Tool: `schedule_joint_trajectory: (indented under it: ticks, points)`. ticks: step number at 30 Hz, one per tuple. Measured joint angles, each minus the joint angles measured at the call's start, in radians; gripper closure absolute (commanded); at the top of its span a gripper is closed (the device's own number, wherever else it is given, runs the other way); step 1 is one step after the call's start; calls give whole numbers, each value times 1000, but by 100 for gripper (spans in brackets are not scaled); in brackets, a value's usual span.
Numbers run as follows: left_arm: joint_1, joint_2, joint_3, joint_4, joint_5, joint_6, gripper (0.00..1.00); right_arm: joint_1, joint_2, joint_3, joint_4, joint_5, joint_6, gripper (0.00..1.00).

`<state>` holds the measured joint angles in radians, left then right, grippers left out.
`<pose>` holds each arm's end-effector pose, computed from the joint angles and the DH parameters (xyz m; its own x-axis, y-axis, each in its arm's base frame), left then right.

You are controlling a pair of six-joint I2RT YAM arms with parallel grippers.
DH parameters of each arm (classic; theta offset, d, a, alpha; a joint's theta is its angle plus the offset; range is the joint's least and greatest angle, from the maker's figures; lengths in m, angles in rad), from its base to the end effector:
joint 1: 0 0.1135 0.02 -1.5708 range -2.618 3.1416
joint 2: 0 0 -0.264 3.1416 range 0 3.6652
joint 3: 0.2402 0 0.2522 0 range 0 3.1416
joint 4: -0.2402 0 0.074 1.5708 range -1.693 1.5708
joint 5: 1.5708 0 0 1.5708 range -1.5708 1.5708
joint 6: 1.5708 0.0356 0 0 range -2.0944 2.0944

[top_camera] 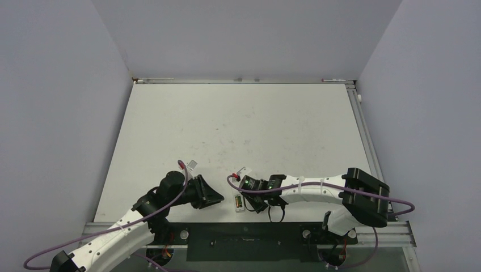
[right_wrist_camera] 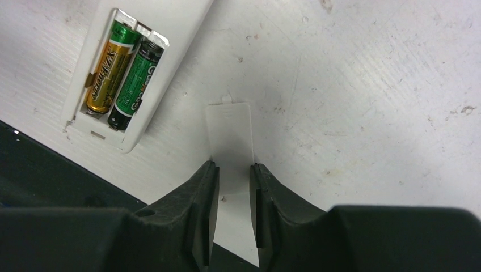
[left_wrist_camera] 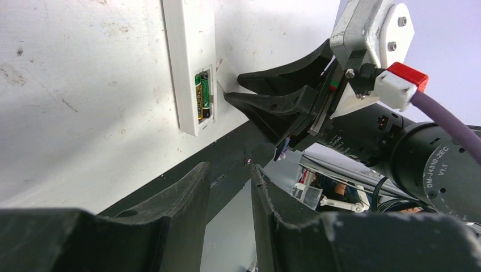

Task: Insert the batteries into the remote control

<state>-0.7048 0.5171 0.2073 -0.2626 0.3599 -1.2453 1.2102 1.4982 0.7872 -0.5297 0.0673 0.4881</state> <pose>0.0927 -0.0953 0.1683 -0.9201 -0.3815 -0.0881 -0.1249 0.4992 -0.8575 0.0944 0.2435 0.1588 -0.7290 -0.6071 -0.3161 -0.6612 0.7440 0.0958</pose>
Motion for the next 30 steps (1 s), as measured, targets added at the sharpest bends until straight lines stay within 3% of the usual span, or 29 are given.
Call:
schedule_joint_trajectory:
  ticks: [6, 30]
  points:
    - [6, 2, -24, 46, 13, -20, 71, 23, 0, 6, -33, 35, 53, 90]
    - [7, 51, -53, 140, 58, -34, 71, 51, -24, 83, -140, 87, 237, 91]
